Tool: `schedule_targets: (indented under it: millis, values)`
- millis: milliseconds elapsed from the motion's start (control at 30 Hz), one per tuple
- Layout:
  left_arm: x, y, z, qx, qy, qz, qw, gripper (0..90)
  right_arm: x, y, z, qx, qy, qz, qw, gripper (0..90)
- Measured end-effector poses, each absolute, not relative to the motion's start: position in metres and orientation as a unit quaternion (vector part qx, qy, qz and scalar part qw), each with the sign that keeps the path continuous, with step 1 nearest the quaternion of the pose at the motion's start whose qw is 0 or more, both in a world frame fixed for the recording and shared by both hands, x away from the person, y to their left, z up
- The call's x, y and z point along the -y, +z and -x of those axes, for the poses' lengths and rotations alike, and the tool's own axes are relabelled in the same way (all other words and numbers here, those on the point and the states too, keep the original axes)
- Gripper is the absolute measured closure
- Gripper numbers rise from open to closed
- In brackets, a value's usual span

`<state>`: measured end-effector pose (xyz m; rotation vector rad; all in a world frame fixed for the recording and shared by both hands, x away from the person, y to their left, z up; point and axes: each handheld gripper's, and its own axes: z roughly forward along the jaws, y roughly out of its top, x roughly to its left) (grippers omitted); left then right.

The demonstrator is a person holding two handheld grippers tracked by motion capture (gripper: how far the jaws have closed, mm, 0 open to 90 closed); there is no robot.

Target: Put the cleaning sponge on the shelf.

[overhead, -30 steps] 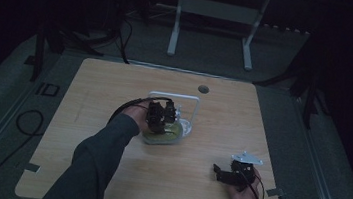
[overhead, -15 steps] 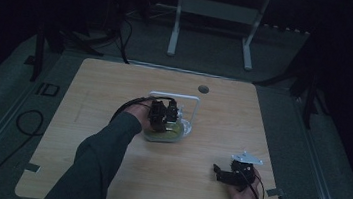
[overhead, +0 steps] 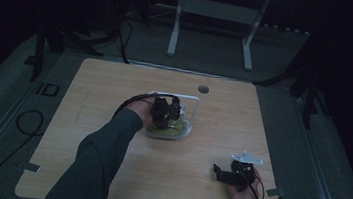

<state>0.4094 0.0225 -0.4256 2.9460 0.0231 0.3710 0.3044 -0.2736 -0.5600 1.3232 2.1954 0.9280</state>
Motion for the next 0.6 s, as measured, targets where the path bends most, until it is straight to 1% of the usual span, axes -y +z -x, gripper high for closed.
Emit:
schedule_targets:
  millis: [200,600]
  values:
    - [-0.0213,-0.4214,-0.4123,-0.001,0.130,-0.987,0.095,71.9,0.2736,-0.5600,-0.3044,-0.788,0.333,-0.475,0.206,12.1]
    - [-0.0184,-0.4244,-0.4162,0.013,0.139,-0.986,0.092,71.8,0.2736,-0.5600,-0.3043,-0.788,0.333,-0.475,0.206,12.1]
